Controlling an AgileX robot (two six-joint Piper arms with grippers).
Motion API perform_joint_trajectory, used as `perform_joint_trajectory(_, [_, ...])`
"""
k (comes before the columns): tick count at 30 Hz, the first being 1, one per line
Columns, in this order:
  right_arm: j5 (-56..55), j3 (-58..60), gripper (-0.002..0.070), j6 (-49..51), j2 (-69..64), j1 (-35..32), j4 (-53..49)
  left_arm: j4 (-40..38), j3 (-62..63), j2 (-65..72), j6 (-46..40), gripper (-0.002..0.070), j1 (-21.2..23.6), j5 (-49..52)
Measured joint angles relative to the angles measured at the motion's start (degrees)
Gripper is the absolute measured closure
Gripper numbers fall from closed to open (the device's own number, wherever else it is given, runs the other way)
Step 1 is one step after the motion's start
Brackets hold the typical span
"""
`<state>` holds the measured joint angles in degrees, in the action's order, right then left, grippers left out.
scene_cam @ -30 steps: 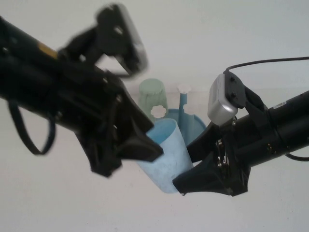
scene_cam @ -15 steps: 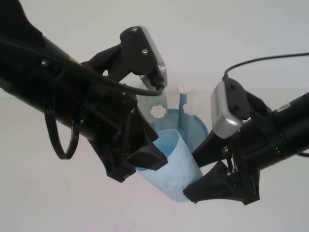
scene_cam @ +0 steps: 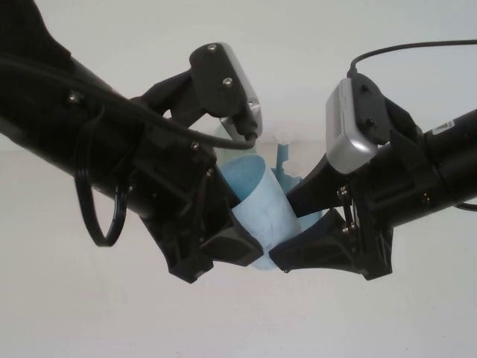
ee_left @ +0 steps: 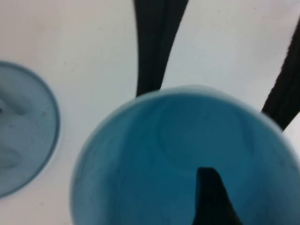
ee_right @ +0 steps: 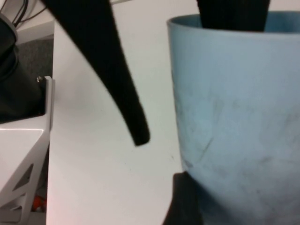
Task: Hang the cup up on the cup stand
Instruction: Adjust the cup with two arms
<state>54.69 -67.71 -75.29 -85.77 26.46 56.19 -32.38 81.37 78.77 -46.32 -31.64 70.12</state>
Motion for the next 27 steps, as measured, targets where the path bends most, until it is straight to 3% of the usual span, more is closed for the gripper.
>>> perform_joint_trajectory(5, [0.4,0.0,0.0164,0.0,0.0,0.0,0.8,-0.4,0.0,0.0,-1.8,0.0349,0.0,0.0])
perform_joint_trajectory(10, [1.2,0.0,0.0165,0.0,0.0,0.0,1.0,-0.6,0.0,0.1,-5.8,0.0586,0.0,0.2])
perform_joint_trajectory(12, [1.6,0.0,0.0165,-0.2,0.0,0.0,1.0,-0.6,0.0,0.1,-6.8,0.0625,0.0,0.8])
perform_joint_trajectory(17, [1.7,-0.8,0.0158,1.4,0.0,0.0,-0.3,0.7,0.0,0.1,-7.0,0.0644,0.0,1.0])
perform_joint_trajectory(22, [4.8,-5.8,0.0026,14.4,0.0,0.2,-5.0,4.3,0.0,0.1,-5.8,0.0663,0.0,-0.1])
perform_joint_trajectory(27, [12.4,-12.1,-0.0010,21.8,0.0,0.2,-9.1,4.3,0.0,0.0,-5.1,0.0664,0.0,-1.4])
